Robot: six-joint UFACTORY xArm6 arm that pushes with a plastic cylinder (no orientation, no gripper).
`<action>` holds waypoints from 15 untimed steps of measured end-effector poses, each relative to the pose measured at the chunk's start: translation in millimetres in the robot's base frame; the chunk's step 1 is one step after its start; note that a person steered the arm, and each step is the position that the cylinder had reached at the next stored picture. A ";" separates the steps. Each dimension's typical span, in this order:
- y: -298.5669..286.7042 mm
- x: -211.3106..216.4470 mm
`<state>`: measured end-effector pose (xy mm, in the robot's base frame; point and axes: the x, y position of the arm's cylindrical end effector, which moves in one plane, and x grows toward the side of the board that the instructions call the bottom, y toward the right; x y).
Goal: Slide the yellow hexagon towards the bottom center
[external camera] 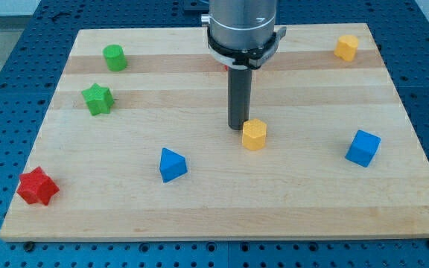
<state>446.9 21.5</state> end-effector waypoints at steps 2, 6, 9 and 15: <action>16.2 -36.3; 24.4 67.2; 22.6 48.9; -26.9 43.2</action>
<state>490.1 -5.4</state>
